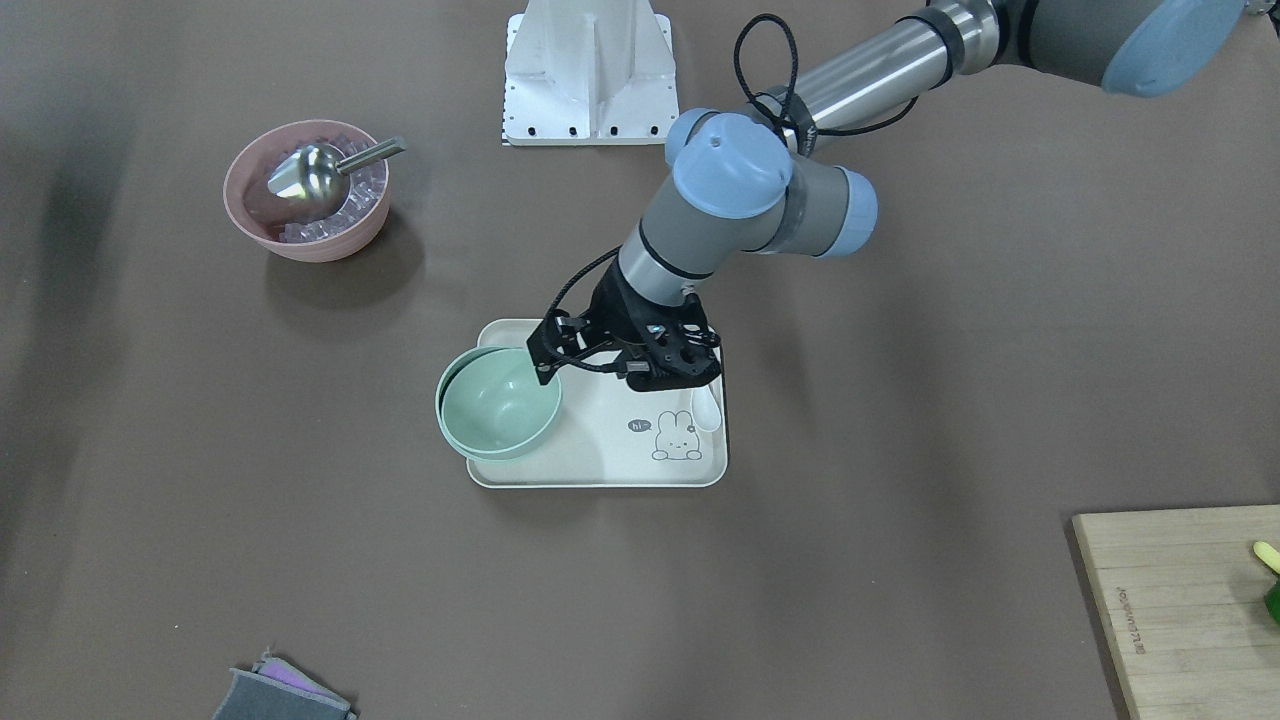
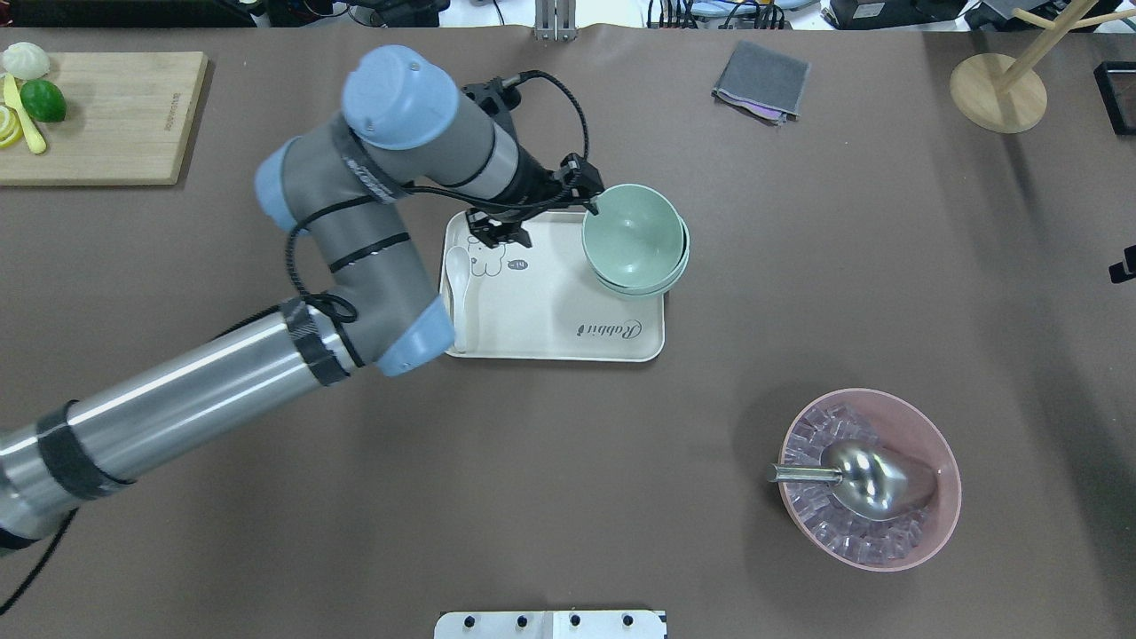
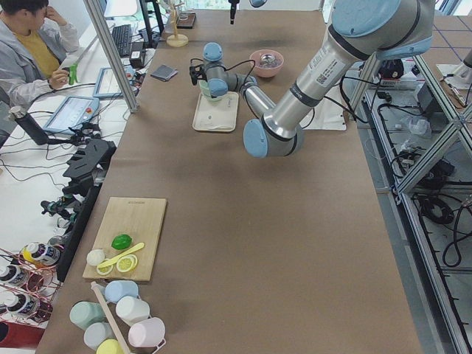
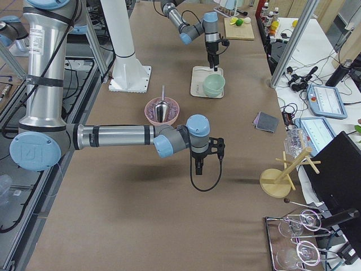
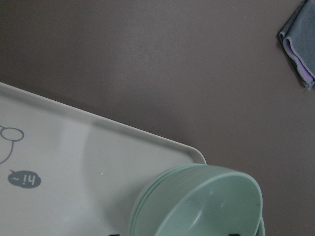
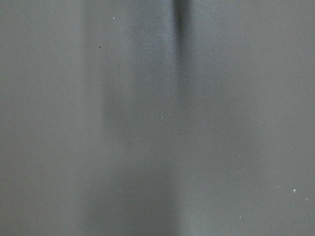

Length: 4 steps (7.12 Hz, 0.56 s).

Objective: Stack green bowls together

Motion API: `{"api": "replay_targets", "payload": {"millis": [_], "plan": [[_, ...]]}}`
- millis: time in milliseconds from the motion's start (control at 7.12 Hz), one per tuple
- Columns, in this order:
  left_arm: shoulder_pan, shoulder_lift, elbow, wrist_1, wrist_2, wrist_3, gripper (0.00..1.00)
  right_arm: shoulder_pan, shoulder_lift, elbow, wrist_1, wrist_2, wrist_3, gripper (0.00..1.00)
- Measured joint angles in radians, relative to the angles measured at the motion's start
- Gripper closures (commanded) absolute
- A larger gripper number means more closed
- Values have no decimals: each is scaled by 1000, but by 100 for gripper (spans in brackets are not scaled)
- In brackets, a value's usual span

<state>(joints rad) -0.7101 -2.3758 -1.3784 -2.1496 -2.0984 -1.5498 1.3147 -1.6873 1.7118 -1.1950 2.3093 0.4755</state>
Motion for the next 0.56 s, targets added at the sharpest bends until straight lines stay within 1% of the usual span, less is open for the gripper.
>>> {"api": "replay_targets", "payload": {"millis": [140,281,421,561], "plan": [[-72,121,-117,48,-88,101,1,2,4,0,0,1,-1,0],[-135,253,-253,156,-134,289,1,5,6,-2,0,1,-3,0],[-193,372,-366,281,-147,511,1,9,9,-4,0,1,-8,0],[-278,514,-458,389,-154,793,1,16,13,-7,-3,1,-11,0]]}}
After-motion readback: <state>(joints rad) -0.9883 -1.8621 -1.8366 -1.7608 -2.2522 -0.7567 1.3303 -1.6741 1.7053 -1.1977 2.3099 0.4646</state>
